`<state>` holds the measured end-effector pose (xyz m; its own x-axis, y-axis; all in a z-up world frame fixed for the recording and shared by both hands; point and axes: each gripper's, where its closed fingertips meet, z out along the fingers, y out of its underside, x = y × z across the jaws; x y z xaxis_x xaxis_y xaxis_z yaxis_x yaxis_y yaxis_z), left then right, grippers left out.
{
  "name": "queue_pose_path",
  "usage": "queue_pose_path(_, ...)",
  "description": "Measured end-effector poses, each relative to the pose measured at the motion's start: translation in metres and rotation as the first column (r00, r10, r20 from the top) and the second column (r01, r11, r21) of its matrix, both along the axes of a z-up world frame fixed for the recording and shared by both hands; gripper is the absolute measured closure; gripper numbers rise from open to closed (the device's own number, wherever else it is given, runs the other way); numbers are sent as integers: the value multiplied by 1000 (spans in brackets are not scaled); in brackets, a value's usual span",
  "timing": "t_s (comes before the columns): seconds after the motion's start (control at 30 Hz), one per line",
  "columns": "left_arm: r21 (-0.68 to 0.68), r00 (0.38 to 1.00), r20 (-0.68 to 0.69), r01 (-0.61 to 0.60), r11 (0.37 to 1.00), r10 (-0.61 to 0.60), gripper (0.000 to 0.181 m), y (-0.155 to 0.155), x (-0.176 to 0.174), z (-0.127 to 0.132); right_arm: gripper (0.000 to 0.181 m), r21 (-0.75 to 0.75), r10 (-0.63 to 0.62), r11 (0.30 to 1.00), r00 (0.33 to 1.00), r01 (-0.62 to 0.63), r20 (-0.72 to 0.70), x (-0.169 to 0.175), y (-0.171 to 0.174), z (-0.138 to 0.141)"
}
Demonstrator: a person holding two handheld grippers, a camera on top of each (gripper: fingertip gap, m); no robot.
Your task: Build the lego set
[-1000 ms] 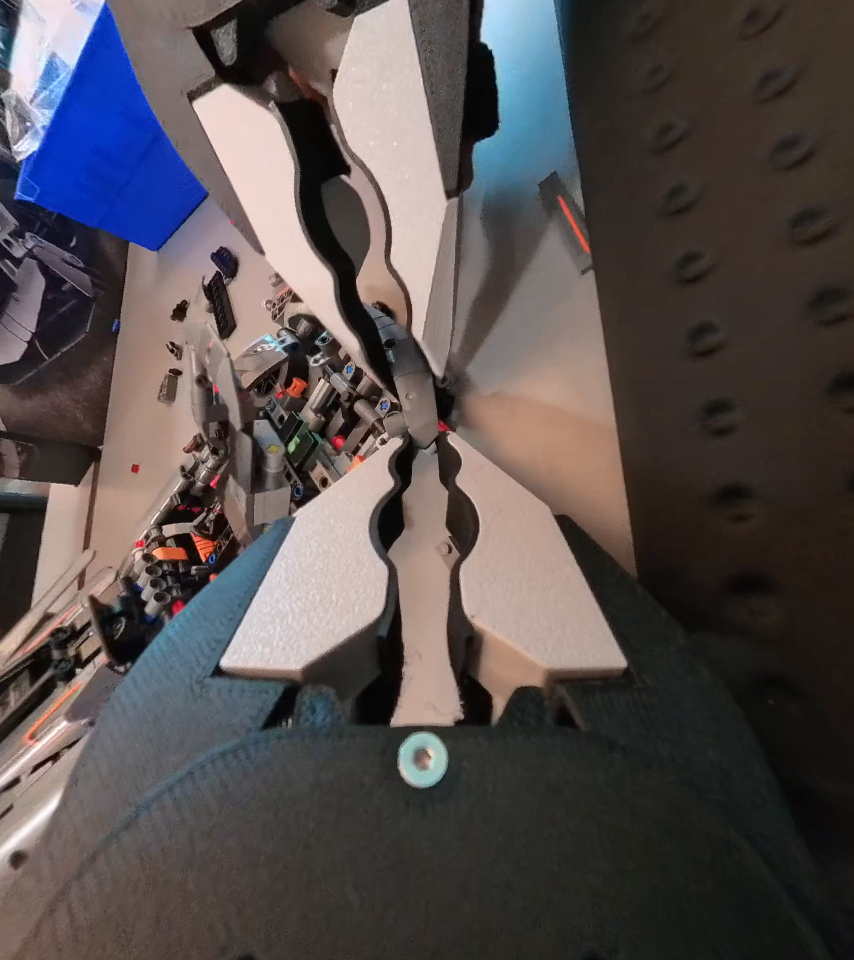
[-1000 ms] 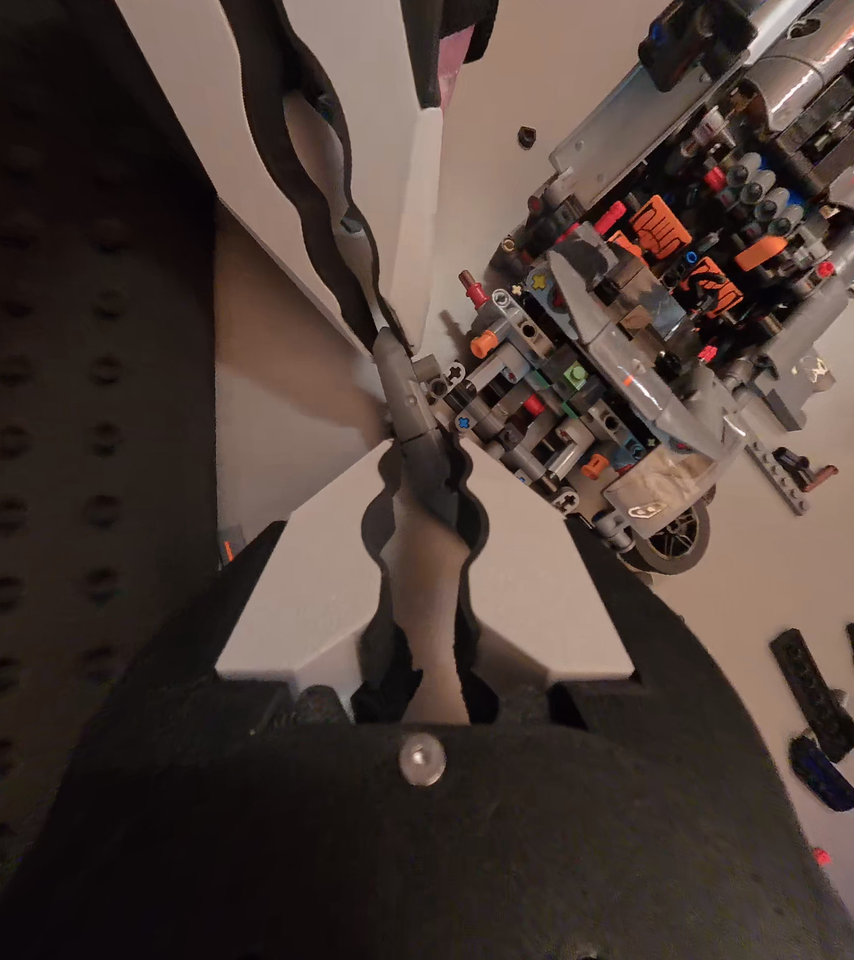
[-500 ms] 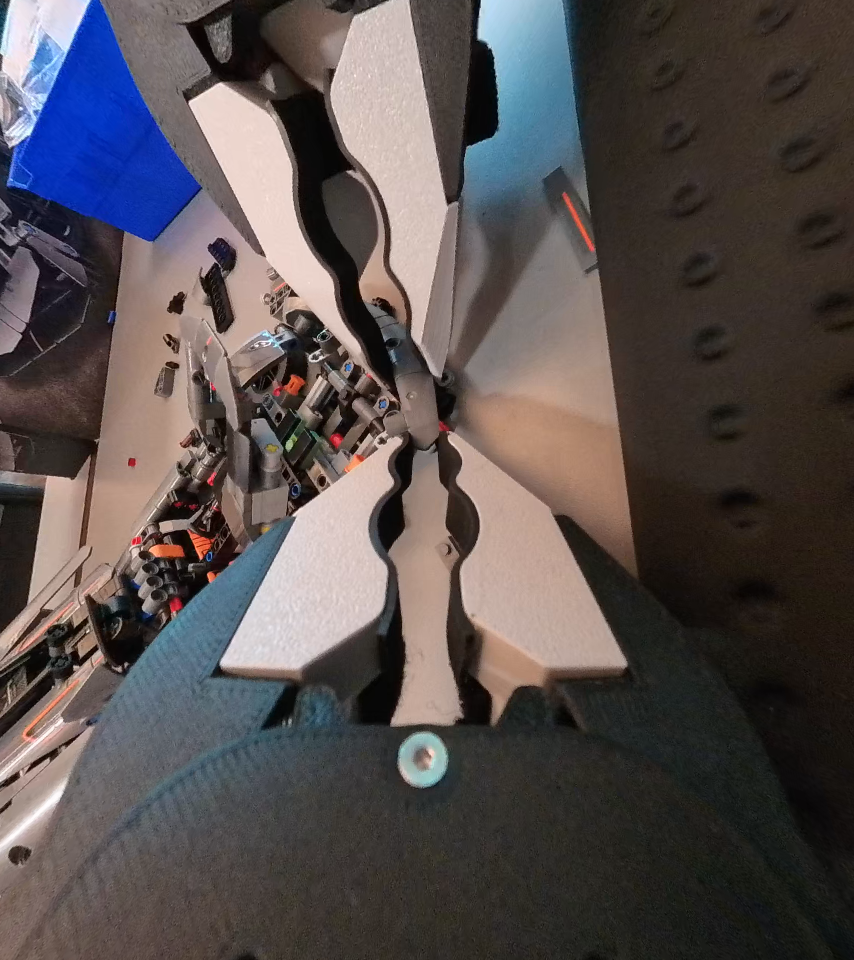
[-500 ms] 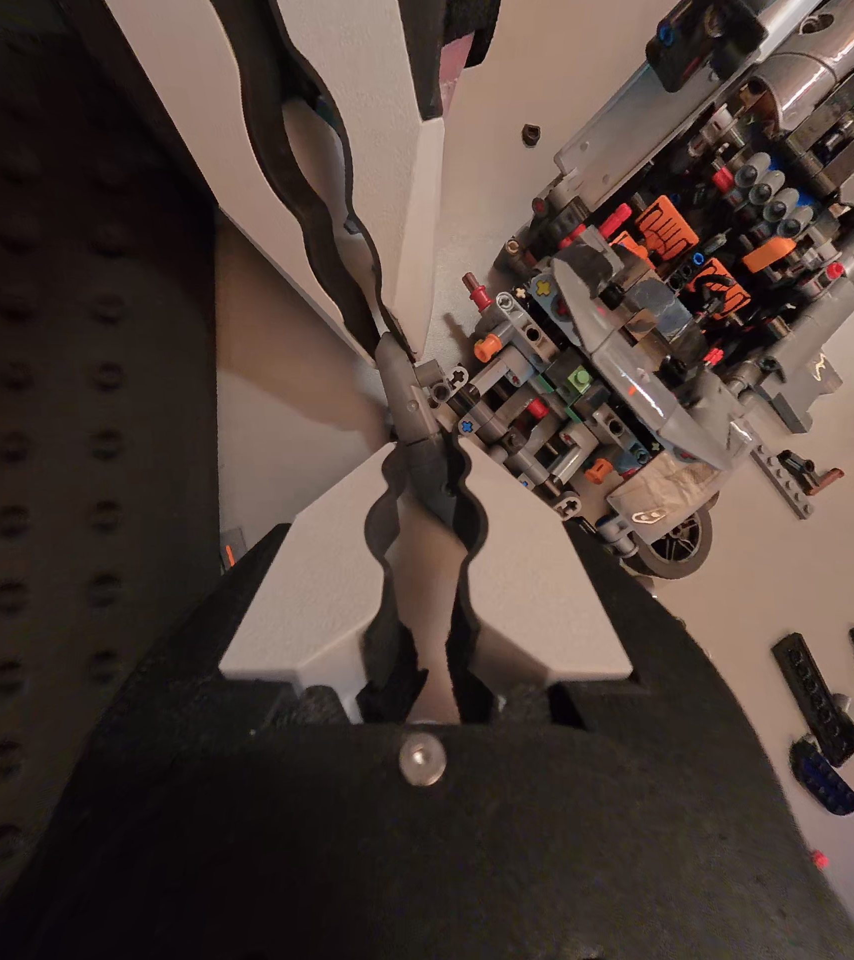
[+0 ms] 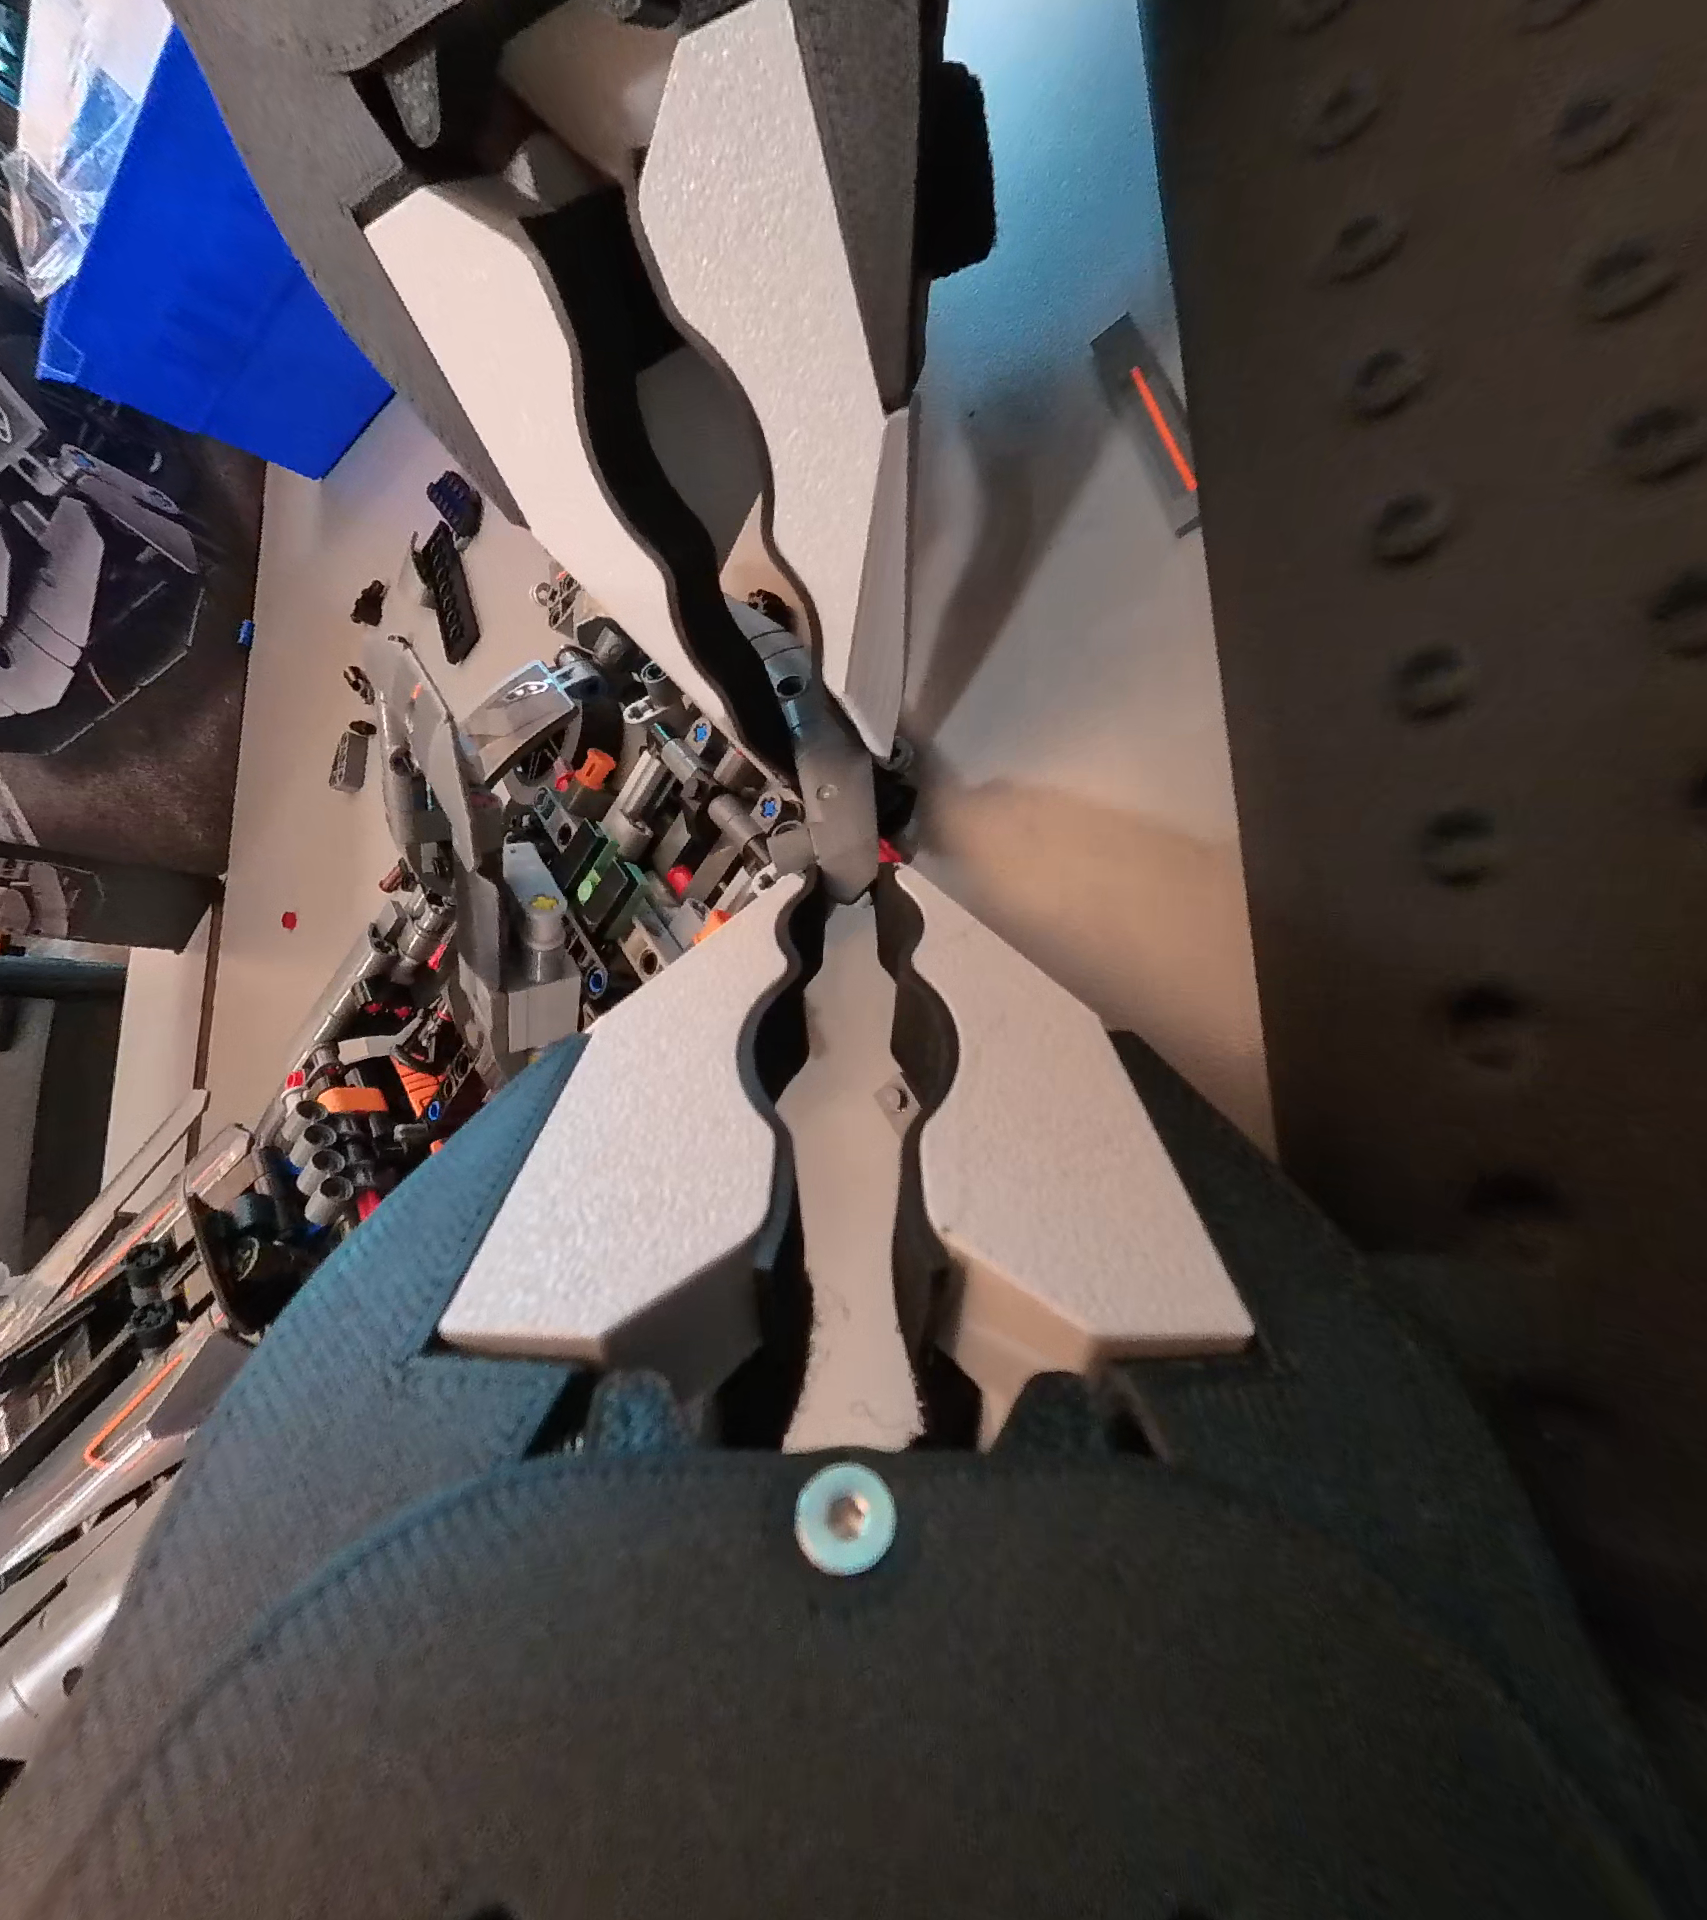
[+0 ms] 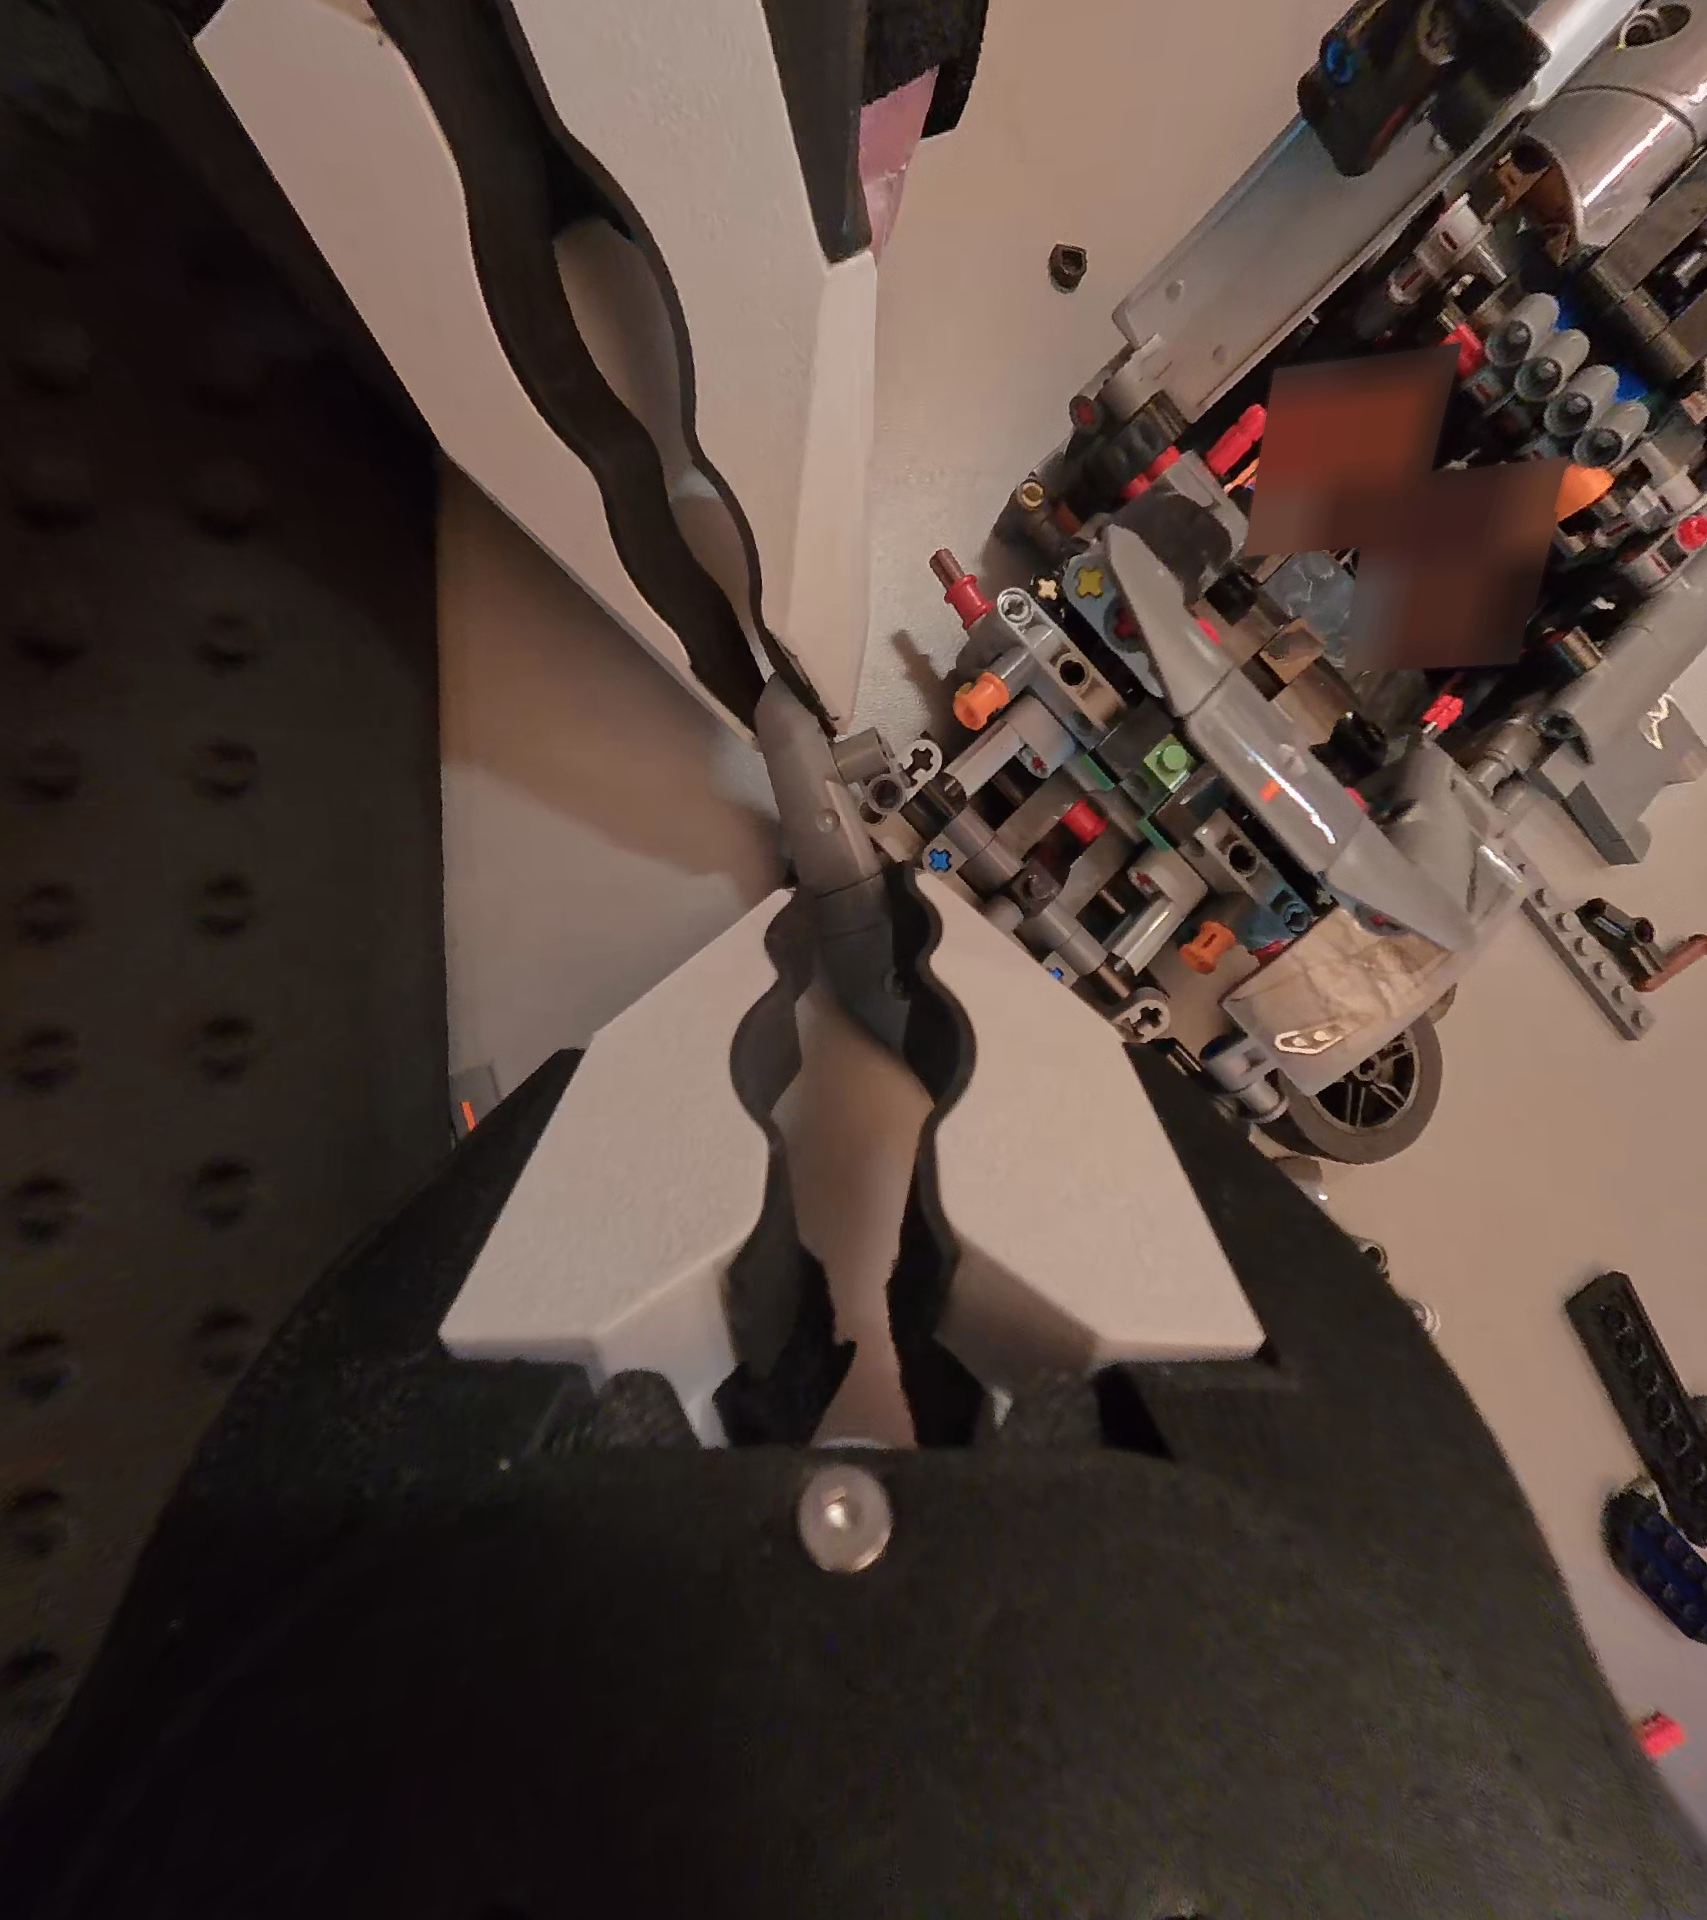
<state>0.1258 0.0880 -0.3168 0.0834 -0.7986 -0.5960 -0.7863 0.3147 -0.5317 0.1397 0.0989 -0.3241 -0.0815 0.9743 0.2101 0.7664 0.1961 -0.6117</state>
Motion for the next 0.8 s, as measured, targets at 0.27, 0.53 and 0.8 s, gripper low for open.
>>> queue_pose_path(0.27, -19, 1000, 25, 0, 1000, 1, 174, 2, -1, 1, 151, -74, -63, 996, 990, 54, -126, 5, 7, 17)
queue_pose_path(0.53, -48, 999, 40, -3, 999, 5, 173, 2, -1, 2, 154, -2, -73, 997, 992, 73, -101, 18, 9, 17)
queue_pose_path(0.8, -101, 997, 70, -16, 995, 23, 173, 3, -1, 3, 163, 115, -35, 993, 999, 35, -5, 13, 12, 4)
